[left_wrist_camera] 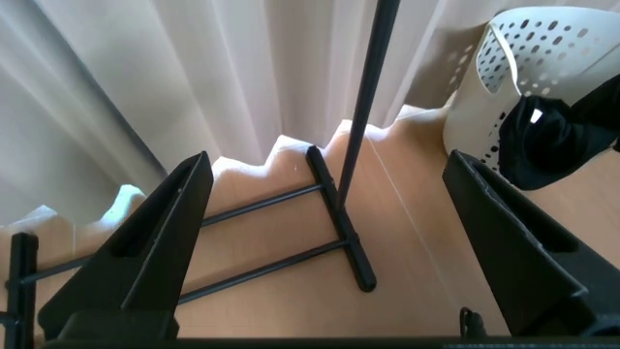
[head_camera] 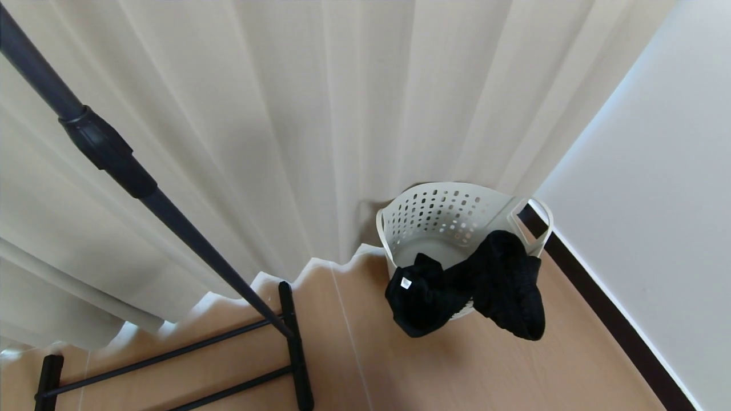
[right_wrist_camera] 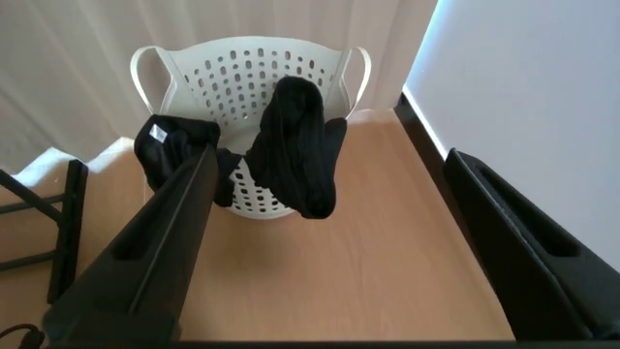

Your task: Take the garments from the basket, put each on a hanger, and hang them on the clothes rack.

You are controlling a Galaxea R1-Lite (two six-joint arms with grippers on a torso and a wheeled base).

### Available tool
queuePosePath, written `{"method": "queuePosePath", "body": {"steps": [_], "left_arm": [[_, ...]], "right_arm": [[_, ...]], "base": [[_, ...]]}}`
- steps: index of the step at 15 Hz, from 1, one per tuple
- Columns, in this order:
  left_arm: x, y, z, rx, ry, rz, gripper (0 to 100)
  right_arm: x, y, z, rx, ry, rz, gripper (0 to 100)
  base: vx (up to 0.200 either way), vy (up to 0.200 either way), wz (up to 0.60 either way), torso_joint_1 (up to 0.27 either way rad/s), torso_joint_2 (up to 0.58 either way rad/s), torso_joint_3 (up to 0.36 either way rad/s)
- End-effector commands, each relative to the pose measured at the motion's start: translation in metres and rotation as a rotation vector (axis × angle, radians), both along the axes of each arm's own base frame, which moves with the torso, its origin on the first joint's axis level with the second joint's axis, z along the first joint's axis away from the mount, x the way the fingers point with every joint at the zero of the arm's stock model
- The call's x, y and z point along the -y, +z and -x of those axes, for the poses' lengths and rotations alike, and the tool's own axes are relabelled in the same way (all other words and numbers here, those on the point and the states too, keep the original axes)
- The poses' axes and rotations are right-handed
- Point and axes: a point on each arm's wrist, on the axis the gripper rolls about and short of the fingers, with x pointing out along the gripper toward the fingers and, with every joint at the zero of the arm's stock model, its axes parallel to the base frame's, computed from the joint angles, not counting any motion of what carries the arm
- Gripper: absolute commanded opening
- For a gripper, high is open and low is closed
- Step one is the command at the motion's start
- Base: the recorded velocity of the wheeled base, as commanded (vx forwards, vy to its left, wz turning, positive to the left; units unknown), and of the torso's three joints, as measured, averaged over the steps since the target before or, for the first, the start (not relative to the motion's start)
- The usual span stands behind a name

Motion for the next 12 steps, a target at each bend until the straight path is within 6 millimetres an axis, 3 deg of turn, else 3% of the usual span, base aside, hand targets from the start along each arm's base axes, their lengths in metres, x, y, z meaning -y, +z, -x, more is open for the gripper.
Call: {"method": "queuePosePath", "body": {"steps": [1, 9, 12], "left_arm": [[0.0, 0.0, 0.0, 0.0, 0.0, 0.0, 100], [0.0, 0.0, 0.0, -0.001, 0.0, 0.0, 100], [0.0, 0.0, 0.0, -0.001, 0.0, 0.0, 100]], "right_arm": [[0.0, 0.0, 0.0, 0.0, 0.001, 0.003, 100], [0.0, 0.0, -0.001, -0.009, 0.006, 0.008, 100], [0.001, 0.002, -0.012, -0.148, 0.1, 0.017, 100]], "base": [[0.0, 0.0, 0.0, 0.007, 0.01, -0.207], [0.0, 0.0, 0.0, 0.002, 0.0, -0.198], [0.0, 0.0, 0.0, -0.001, 0.0, -0.194]]}}
